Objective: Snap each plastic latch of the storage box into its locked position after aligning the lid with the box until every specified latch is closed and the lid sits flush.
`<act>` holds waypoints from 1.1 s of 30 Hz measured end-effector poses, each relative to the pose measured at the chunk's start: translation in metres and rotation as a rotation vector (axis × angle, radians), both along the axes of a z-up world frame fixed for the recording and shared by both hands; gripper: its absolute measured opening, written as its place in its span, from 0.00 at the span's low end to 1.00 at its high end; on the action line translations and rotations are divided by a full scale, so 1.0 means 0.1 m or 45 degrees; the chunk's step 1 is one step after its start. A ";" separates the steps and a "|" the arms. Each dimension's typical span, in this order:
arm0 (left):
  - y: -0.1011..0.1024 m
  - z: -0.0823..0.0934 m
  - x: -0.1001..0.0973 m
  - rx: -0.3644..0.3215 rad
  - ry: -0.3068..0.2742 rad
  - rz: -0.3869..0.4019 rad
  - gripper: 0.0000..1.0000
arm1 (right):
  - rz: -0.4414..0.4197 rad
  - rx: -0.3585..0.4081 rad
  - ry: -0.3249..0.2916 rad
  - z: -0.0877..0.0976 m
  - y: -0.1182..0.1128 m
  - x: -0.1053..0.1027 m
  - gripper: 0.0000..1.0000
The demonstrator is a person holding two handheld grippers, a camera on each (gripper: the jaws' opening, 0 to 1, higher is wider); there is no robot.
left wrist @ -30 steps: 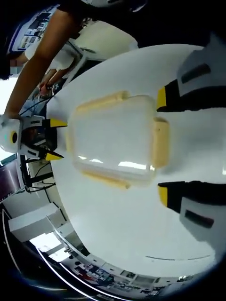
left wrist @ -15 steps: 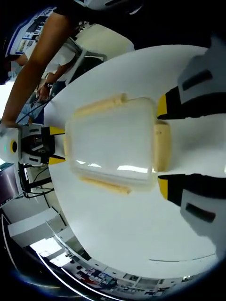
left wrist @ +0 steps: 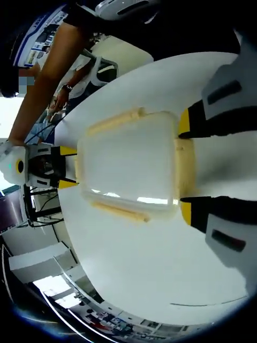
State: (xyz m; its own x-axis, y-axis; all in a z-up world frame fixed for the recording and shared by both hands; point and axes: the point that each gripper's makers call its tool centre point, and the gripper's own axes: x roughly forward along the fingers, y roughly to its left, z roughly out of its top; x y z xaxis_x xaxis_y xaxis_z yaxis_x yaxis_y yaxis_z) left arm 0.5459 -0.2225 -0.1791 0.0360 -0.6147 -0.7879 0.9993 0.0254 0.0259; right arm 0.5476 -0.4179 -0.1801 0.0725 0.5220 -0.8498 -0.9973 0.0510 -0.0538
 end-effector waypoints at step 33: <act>-0.09 -0.02 -0.10 -0.040 0.018 -0.052 0.38 | 0.039 0.089 0.076 -0.02 0.02 -0.05 0.38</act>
